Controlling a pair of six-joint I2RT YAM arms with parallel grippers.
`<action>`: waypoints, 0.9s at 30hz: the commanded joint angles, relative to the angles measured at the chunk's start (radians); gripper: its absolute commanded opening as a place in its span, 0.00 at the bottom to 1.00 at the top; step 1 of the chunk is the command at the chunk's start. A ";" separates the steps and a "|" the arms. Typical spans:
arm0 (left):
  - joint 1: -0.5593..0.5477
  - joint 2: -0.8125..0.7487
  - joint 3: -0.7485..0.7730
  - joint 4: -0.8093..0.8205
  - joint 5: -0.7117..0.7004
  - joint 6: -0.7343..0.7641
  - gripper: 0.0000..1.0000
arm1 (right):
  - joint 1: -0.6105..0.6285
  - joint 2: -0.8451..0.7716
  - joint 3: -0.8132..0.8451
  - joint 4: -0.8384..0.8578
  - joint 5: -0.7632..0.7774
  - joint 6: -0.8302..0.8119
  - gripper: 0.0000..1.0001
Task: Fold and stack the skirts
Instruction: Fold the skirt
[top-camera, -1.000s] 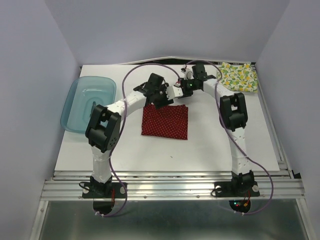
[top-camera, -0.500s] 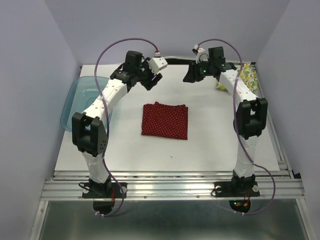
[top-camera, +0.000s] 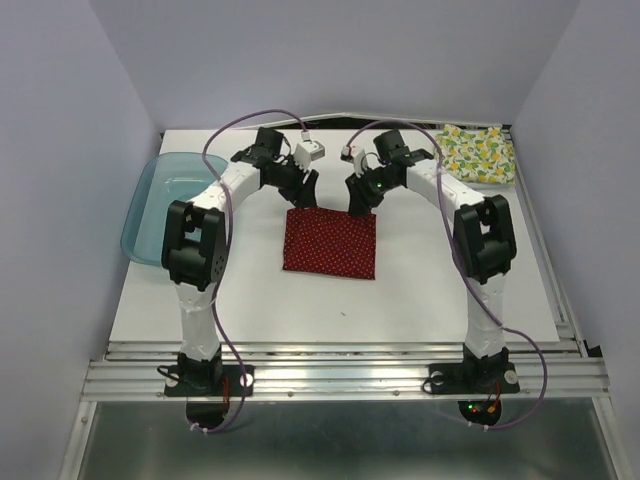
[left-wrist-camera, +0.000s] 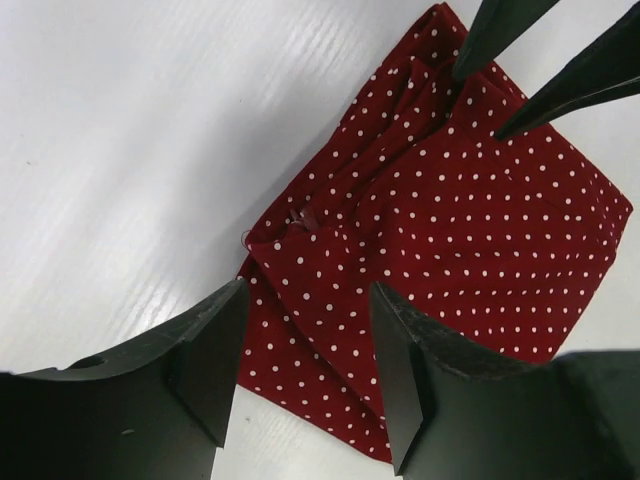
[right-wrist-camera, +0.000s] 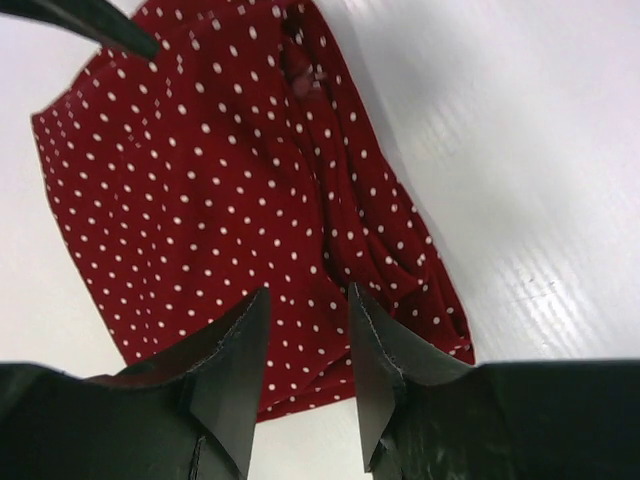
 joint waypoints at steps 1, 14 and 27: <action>0.010 0.015 -0.013 0.023 0.074 -0.051 0.62 | 0.007 -0.010 -0.036 0.030 0.026 -0.036 0.43; 0.010 0.103 -0.018 0.107 0.048 -0.126 0.44 | 0.007 0.027 -0.044 0.041 0.036 -0.067 0.37; 0.013 0.097 -0.016 0.164 0.001 -0.174 0.00 | 0.007 -0.005 -0.033 0.097 0.104 -0.075 0.32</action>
